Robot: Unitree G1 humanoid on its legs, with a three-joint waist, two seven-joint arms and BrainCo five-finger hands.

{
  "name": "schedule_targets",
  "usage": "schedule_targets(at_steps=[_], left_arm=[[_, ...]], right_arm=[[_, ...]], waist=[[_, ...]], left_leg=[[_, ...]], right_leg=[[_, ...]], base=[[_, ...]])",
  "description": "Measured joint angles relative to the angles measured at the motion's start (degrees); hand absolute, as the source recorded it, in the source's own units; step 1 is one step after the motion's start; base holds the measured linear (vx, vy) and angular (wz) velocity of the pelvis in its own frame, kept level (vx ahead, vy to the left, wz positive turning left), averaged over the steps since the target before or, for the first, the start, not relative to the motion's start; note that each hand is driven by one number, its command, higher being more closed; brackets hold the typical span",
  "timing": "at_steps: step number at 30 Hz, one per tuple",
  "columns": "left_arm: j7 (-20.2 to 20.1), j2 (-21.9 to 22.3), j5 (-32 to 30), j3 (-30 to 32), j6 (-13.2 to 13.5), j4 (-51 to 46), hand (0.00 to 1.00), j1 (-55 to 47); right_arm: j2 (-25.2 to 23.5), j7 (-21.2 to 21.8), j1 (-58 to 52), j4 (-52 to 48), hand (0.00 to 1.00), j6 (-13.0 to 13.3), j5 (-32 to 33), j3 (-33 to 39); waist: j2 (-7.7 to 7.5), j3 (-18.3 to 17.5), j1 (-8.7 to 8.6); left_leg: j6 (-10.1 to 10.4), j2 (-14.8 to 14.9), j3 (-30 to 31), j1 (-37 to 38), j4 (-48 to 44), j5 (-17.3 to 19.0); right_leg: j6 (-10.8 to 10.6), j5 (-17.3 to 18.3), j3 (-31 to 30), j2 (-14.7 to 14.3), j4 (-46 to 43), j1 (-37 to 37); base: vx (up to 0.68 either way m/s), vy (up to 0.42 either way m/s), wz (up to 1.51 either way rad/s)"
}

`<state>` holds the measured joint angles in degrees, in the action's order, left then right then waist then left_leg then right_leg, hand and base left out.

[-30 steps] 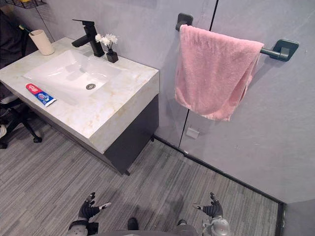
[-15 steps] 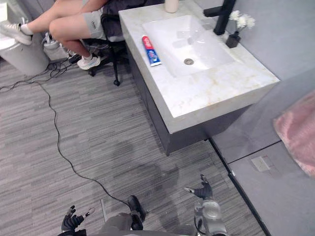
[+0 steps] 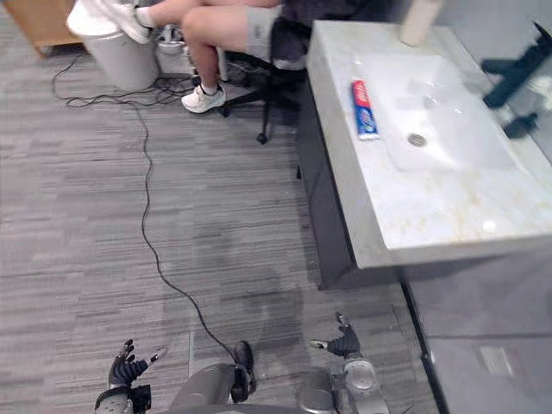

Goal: Organize washtable

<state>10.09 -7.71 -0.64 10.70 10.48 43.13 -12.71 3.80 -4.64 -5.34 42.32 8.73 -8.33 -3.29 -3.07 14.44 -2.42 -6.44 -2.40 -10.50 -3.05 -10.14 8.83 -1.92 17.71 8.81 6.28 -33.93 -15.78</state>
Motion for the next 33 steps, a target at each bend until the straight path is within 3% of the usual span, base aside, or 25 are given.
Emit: schedule_targets(at_steps=[2,4,5,6,7,8,9,10,11,12,14,16,17,19,20,21,22,23,25,27,29,31,32,33], left_arm=[[-0.1,1.0,-1.3,-1.3,1.1,0.2,0.00,-0.5],[-0.1,2.2,-2.1,-1.4,1.3,0.1,0.00,-2.1],[-0.1,2.4,-2.5,-1.2,1.3,0.1,0.00,-2.5],[0.0,2.4,-2.8,-1.0,1.3,0.0,0.00,-3.8],[0.1,2.9,-2.8,-0.5,1.1,-0.1,0.00,-4.8],[0.1,3.3,-2.9,-0.2,1.1,-0.7,0.00,-5.1],[0.1,5.6,-2.8,0.2,1.1,-2.6,0.00,-7.2],[0.0,7.3,-2.8,0.2,1.2,-4.0,0.00,-8.7],[0.1,7.5,-2.9,0.0,1.3,-4.7,0.00,-8.7],[0.1,7.4,-2.9,0.0,1.3,-4.8,0.00,-8.6],[0.2,7.4,-3.1,-0.2,1.8,-6.0,0.00,-8.6],[0.3,7.1,-3.6,-0.9,2.5,-6.8,0.00,-8.9],[0.4,6.6,-4.2,-1.2,2.8,-6.9,0.00,-8.8],[1.3,6.4,-4.5,-1.5,3.4,-6.9,0.00,-8.7],[1.4,6.4,-4.5,-1.9,3.6,-6.9,0.00,-8.8],[1.7,6.4,-4.6,-2.8,3.8,-6.8,0.00,-9.3],[1.8,5.6,-4.6,-3.6,3.7,-6.4,0.00,-10.4],[2.1,5.0,-4.7,-3.6,3.6,-6.4,0.00,-10.5],[3.1,1.4,-6.7,-3.5,3.1,-6.4,0.00,-10.4],[4.1,0.8,-8.0,-3.6,2.3,-6.1,0.00,-9.3],[4.6,0.8,-9.1,-3.9,1.9,-4.4,0.00,-8.0],[4.9,0.9,-9.2,-4.5,0.9,-0.1,0.00,-3.8],[4.9,0.8,-9.2,-4.5,0.6,1.3,0.00,-2.5],[4.8,0.7,-9.2,-4.4,-0.2,3.4,0.00,0.2]], right_arm=[[-0.1,0.0,-1.1,-0.4,0.00,0.3,1.0,0.2],[-0.2,-0.1,-3.5,-2.2,0.00,1.3,2.3,0.3],[-0.2,-0.1,-4.2,-2.6,0.00,1.2,2.2,0.3],[-0.8,-0.2,-5.7,-3.9,0.00,1.0,2.1,-0.2],[-1.6,-0.4,-6.0,-5.0,0.00,0.9,2.1,-0.8],[-1.5,-0.5,-6.1,-5.9,0.00,0.9,2.1,-1.2],[-1.0,-0.5,-5.8,-7.6,0.00,0.9,2.1,-2.3],[-1.3,-0.7,-5.4,-8.5,0.00,1.1,2.2,-3.3],[-1.4,-0.9,-5.2,-8.3,0.00,1.0,2.3,-3.5],[-2.4,-1.3,-5.1,-8.2,0.00,1.0,2.4,-3.5],[-2.5,-1.6,-5.3,-8.4,0.00,1.0,3.4,-3.4],[-2.5,-1.9,-5.2,-9.0,0.00,0.9,3.6,-2.3],[-2.5,-2.4,-5.6,-9.9,0.00,1.0,3.7,-1.4],[-2.5,-2.9,-5.6,-10.0,0.00,1.0,3.7,-0.8],[-2.3,-2.9,-5.7,-10.0,0.00,1.0,3.6,-0.8],[-2.2,-2.8,-5.9,-10.1,0.00,1.1,3.5,-1.0],[-2.4,-2.7,-6.5,-9.8,0.00,1.0,3.3,-0.9],[-2.9,-2.7,-7.1,-9.8,0.00,0.9,3.3,-1.3],[-5.7,-2.5,-9.3,-10.3,0.00,0.9,3.2,-2.5],[-6.3,-2.4,-9.4,-10.3,0.00,1.0,3.3,-2.2],[-6.4,-1.9,-8.5,-9.8,0.00,1.2,3.5,-1.8],[-6.5,-1.1,-5.1,-6.6,0.00,1.7,3.6,-1.9],[-6.5,-0.7,-3.7,-4.8,0.00,1.7,3.6,-1.9],[-6.4,-0.1,-1.6,-1.6,0.00,1.5,3.6,-1.8]], waist=[[0.39,-0.1,-0.06],[0.01,-1.0,-0.53],[-0.08,-1.5,-0.31],[-0.55,-2.7,0.10],[-0.24,-3.1,0.01],[0.46,-3.3,0.18],[2.71,-3.5,0.80],[4.02,-3.4,1.55],[3.86,-3.4,1.91],[3.96,-3.4,2.23],[3.64,-3.3,3.22],[3.01,-3.5,3.86],[2.54,-3.6,4.16],[1.57,-3.5,5.35],[1.50,-3.5,6.51],[1.51,-3.6,7.43],[1.21,-4.5,8.14],[0.20,-5.2,8.11],[-4.76,-7.9,7.49],[-5.50,-8.0,7.36],[-4.82,-7.6,6.65],[-2.94,-7.2,6.07],[-2.78,-7.2,5.96],[-2.66,-7.1,5.24]], left_leg=[[0.8,-0.2,2.8,1.3,-0.1,1.3],[3.7,-0.7,7.5,2.6,-3.4,4.9],[4.2,-0.7,8.6,2.6,-5.1,6.1],[7.5,-0.5,9.1,3.3,-9.4,9.3],[9.6,1.2,7.3,1.7,-17.3,10.6],[9.8,2.9,5.3,0.2,-22.5,10.5],[11.1,6.7,2.4,-2.6,-32.7,8.9],[11.2,10.1,0.3,-5.9,-42.0,6.8],[10.6,11.6,-0.5,-6.8,-44.2,7.3],[9.6,13.2,-0.9,-8.3,-45.5,8.1],[9.8,14.0,-0.6,-10.5,-43.7,9.3],[10.1,12.9,1.0,-14.2,-38.5,9.4],[10.6,10.7,3.4,-17.1,-32.7,9.1],[12.9,7.7,8.9,-20.6,-23.4,7.3],[15.2,7.2,11.5,-21.4,-17.7,5.9],[15.8,7.8,13.2,-21.0,-15.5,5.8],[14.5,8.2,12.0,-21.0,-19.9,2.6],[13.4,8.3,11.4,-21.1,-21.7,2.0],[10.1,8.5,5.8,-18.1,-23.1,3.8],[8.7,10.4,-0.4,-11.5,-21.0,5.8],[8.7,10.8,-4.4,-5.4,-16.5,5.8],[8.7,11.8,-12.5,3.0,-9.3,5.8],[8.7,11.8,-14.4,4.3,-8.3,5.8],[8.7,11.7,-18.4,6.2,-7.1,5.8]], right_leg=[[-0.4,-1.5,0.6,-1.7,5.2,-2.3],[1.4,-5.0,-2.2,-2.2,8.5,-4.0],[1.7,-5.9,-1.9,-2.0,8.6,-3.6],[1.9,-7.7,-0.7,-1.3,8.5,-2.2],[3.2,-8.3,0.6,-1.5,6.4,-0.7],[3.4,-7.2,0.8,-2.4,6.6,0.7],[4.5,-5.7,0.6,-4.7,7.6,3.3],[5.7,-4.6,-0.9,-6.2,8.4,6.1],[6.0,-4.2,-1.5,-6.5,8.8,7.2],[6.1,-3.2,-2.9,-6.9,10.6,10.2],[6.0,-2.6,-5.4,-6.6,14.1,14.7],[5.3,-2.1,-7.6,-5.2,17.6,18.7],[4.8,-1.8,-9.0,-3.9,19.4,20.5],[3.4,-0.9,-12.8,-1.7,21.3,22.3],[2.0,0.1,-15.5,-1.2,21.4,22.6],[0.9,1.7,-18.1,-1.0,21.4,23.6],[-0.6,3.9,-21.8,-0.6,20.5,24.8],[-0.7,4.0,-23.0,-0.2,19.4,24.5],[-2.1,1.2,-23.7,2.1,8.4,18.3],[-5.3,-1.2,-19.0,3.3,-2.9,12.8],[-3.9,-0.3,-10.0,5.2,-6.5,9.5],[-2.2,0.3,6.4,5.6,-4.6,5.0],[-1.9,0.2,10.4,5.4,-2.8,4.1],[0.4,-1.2,18.2,4.7,0.8,2.4]], base=[[0.32,-0.025,0.92],[0.47,-0.099,1.29],[0.55,-0.164,1.18],[0.60,-0.196,0.94],[0.59,-0.206,0.77],[0.58,-0.211,0.23],[0.59,-0.156,-0.43],[0.59,-0.116,-0.67],[0.59,-0.062,-0.68],[0.63,-0.060,-0.55],[0.54,-0.029,-0.58],[0.42,0.110,-0.57],[0.54,0.235,-0.69],[0.44,0.276,-1.02],[0.34,0.283,-1.36],[0.57,0.512,-1.85],[0.50,0.469,-1.54],[0.63,0.536,-1.56],[0.51,0.362,-1.30],[0.44,0.305,-1.37],[0.29,0.244,-1.33],[0.26,0.246,-1.63],[0.21,0.190,-1.63],[0.20,0.164,-1.42]])
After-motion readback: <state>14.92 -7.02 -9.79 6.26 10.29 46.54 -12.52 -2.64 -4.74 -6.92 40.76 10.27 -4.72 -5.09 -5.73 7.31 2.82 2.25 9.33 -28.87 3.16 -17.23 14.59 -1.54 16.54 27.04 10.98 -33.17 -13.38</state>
